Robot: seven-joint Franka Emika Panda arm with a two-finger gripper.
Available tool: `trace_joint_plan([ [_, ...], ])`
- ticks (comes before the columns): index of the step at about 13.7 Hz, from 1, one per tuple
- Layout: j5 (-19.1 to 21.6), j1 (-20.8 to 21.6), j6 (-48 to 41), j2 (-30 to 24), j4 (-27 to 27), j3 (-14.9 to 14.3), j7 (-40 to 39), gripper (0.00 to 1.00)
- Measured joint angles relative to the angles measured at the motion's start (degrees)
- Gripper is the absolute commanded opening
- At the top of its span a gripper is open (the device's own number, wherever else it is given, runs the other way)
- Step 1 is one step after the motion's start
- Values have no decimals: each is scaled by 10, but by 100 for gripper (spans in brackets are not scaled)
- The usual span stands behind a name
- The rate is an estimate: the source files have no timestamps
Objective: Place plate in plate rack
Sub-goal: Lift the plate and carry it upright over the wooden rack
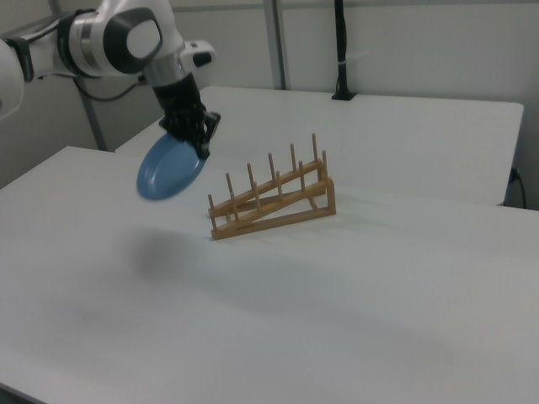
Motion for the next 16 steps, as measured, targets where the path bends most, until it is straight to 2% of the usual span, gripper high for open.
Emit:
trace_joint_plan([
  [2,-24,0,43,0,12,0,70,0],
  [3,-52,0,69,1,13,0,110,0],
  [5,-137,0,122,9,13,0,198,0],
  [8,-291,1,178,46,13,0,333,0],
  [9,-323,3,196,57,13,1,364,0],
  [16,-421,17,221,78,16,1,473,0],
])
